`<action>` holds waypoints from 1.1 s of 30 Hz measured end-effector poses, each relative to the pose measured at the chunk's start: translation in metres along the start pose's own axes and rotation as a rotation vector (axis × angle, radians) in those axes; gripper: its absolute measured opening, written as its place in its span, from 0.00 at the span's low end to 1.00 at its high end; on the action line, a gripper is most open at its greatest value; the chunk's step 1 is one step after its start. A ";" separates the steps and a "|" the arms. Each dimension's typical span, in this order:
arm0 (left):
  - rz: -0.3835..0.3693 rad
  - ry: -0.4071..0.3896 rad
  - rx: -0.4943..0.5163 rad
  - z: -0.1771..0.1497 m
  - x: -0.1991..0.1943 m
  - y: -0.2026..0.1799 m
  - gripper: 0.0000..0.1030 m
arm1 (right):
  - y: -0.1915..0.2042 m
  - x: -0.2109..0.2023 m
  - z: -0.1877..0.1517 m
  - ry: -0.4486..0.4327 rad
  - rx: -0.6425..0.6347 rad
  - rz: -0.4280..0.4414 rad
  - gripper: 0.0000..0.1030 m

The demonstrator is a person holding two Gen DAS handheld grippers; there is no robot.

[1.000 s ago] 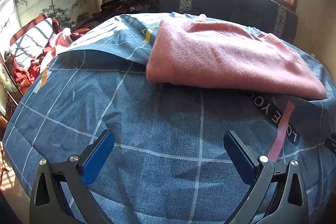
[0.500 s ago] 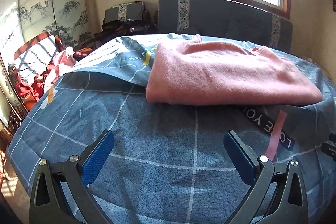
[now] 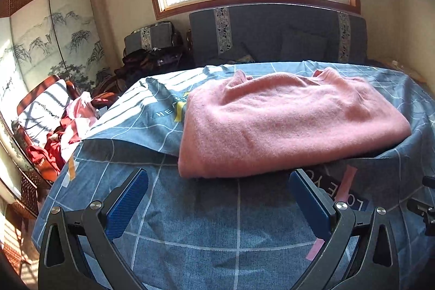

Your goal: Fold small clothes

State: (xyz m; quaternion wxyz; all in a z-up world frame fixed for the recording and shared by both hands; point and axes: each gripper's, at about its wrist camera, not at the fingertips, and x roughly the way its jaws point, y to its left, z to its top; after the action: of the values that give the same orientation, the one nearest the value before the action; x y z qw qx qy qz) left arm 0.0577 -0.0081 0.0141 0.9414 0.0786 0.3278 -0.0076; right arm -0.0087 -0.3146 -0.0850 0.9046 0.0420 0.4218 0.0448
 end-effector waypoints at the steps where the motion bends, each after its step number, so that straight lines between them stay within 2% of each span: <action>1: -0.004 0.007 0.002 0.001 0.002 -0.001 1.00 | 0.000 0.000 0.000 0.000 0.001 0.000 0.87; 5: -0.073 0.053 -0.010 0.006 0.017 0.003 1.00 | -0.001 -0.003 0.001 -0.010 0.010 0.010 0.87; 8: -0.270 0.159 -0.109 0.011 0.043 0.029 1.00 | -0.006 -0.009 0.003 -0.030 0.038 0.033 0.87; 11: -0.425 0.204 -0.151 0.022 0.069 0.054 1.00 | -0.012 -0.012 0.008 -0.046 0.087 0.083 0.87; 13: -0.445 0.250 -0.134 0.033 0.090 0.066 0.99 | -0.012 -0.012 0.013 -0.048 0.096 0.105 0.87; 15: -0.460 0.277 -0.115 0.044 0.110 0.076 0.92 | -0.007 -0.008 0.017 -0.041 0.090 0.123 0.87; 17: -0.533 0.316 -0.140 0.055 0.130 0.087 0.82 | 0.000 -0.003 0.020 -0.032 0.071 0.135 0.87; 23: -0.602 0.403 -0.229 0.076 0.200 0.113 0.81 | 0.023 0.009 0.028 -0.007 0.012 0.152 0.87; 26: -0.650 0.445 -0.224 0.078 0.229 0.112 0.81 | 0.029 0.012 0.031 0.006 0.003 0.152 0.87; 29: -0.734 0.475 -0.215 0.079 0.245 0.102 0.81 | 0.031 0.014 0.036 0.015 0.006 0.153 0.87; 32: -0.854 0.487 -0.231 0.080 0.250 0.092 0.80 | 0.036 0.013 0.042 0.011 0.006 0.160 0.87; 33: -0.868 0.498 -0.235 0.080 0.252 0.088 0.80 | 0.038 0.012 0.045 0.009 0.005 0.165 0.87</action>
State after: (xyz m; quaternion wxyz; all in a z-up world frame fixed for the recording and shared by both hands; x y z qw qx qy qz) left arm 0.3102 0.0757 -0.0671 0.7474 -0.1718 0.5432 -0.3418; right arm 0.0320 -0.2771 -0.0611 0.8959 0.0786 0.4209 0.1183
